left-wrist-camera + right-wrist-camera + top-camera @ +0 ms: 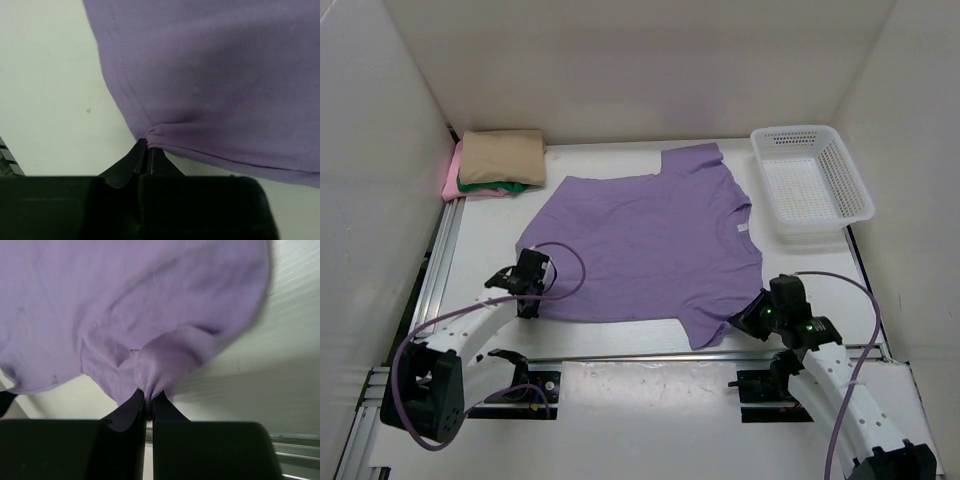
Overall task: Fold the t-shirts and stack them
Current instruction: Flatten out the tshirt
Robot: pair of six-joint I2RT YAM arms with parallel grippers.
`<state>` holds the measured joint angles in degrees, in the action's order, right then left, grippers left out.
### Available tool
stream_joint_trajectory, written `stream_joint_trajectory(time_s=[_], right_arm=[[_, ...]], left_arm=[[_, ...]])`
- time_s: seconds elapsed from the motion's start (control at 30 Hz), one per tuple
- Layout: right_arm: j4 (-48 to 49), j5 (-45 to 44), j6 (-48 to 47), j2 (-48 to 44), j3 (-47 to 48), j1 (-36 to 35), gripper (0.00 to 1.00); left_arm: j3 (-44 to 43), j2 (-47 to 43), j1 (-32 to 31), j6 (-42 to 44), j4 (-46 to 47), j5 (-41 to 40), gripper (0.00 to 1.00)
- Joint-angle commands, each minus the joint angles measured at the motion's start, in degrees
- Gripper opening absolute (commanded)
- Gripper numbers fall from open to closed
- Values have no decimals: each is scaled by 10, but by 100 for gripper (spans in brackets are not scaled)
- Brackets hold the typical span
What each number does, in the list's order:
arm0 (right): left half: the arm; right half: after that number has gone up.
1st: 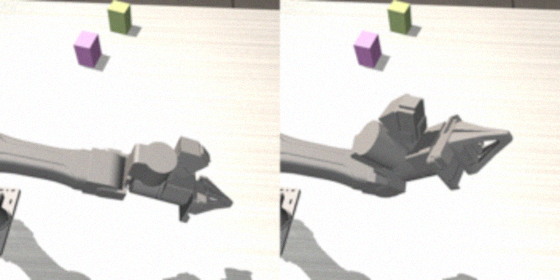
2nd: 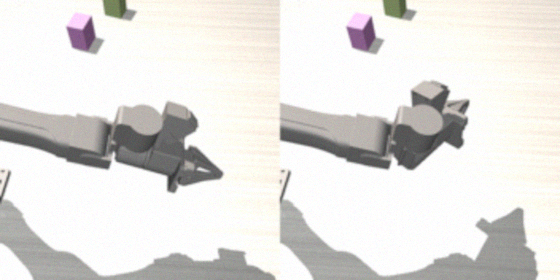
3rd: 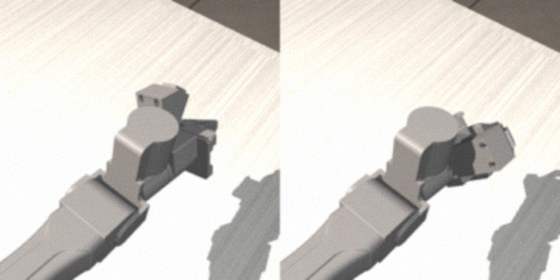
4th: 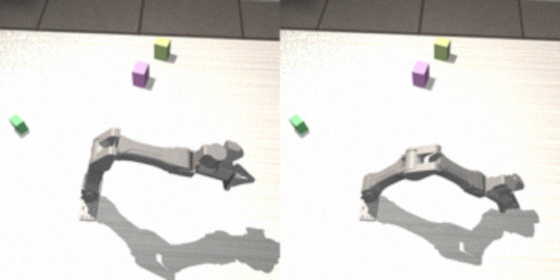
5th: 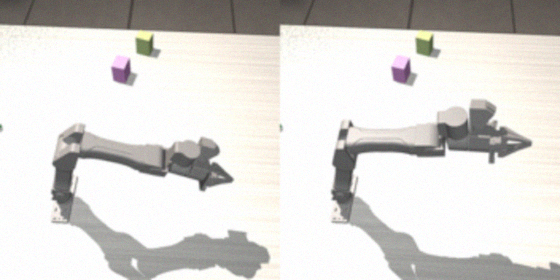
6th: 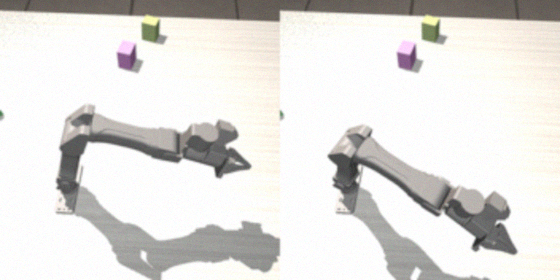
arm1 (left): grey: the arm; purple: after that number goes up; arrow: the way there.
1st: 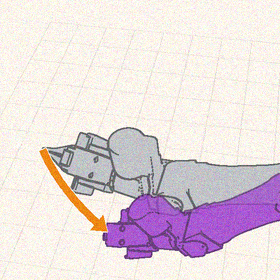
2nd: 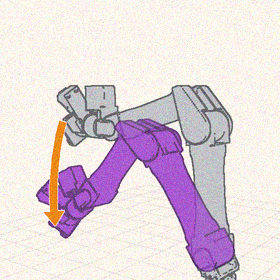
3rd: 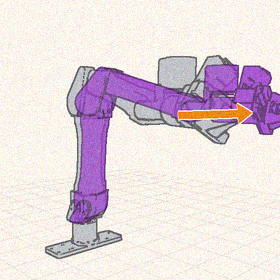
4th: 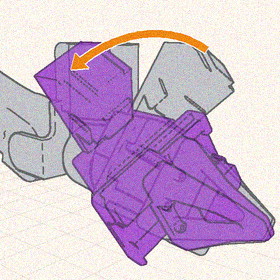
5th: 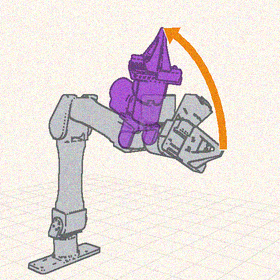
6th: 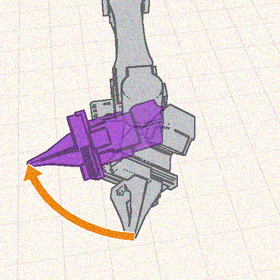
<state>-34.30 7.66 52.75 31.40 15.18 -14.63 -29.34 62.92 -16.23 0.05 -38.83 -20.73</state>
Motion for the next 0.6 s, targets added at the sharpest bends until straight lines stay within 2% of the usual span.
stream_joint_trajectory(time_s=[0.0,0.13,0.2,0.23,0.27,0.3,0.33,0.37,0.4,0.43,0.47,0.5,0.53,0.57], right_arm=[[0,-19,50,-8,6,-25,0],[17,-55,27,62,59,-25,0],[55,-56,-4,159,148,-2,0],[62,-49,-40,204,195,9,0],[62,-17,-63,311,253,32,0],[50,3,-85,369,397,42,0],[29,23,-108,430,489,50,0],[-7,42,-142,559,596,65,0],[-93,56,-153,625,714,72,0],[-141,87,-159,758,983,89,0],[-186,98,-159,822,1131,98,0],[-223,116,-123,879,1275,110,0],[-208,136,-88,924,1390,123,0],[-171,153,-49,947,1452,150,0]], left_arm=[[31,-34,11,-1,17,-25,10],[2,-22,35,-1,17,13,10],[-49,35,53,-1,17,46,10],[-125,63,53,-1,17,55,10],[-171,96,59,-1,17,55,10],[-221,166,59,-1,17,55,10],[-329,203,59,-1,12,49,10],[-391,240,59,-1,12,40,10],[-456,311,59,-1,12,10,10],[-609,350,59,-1,12,-9,10],[-697,389,66,-1,12,-30,10],[-790,429,66,-1,12,-70,10],[-885,505,73,-1,12,-89,10],[-1064,539,80,-1,12,-105,10]])
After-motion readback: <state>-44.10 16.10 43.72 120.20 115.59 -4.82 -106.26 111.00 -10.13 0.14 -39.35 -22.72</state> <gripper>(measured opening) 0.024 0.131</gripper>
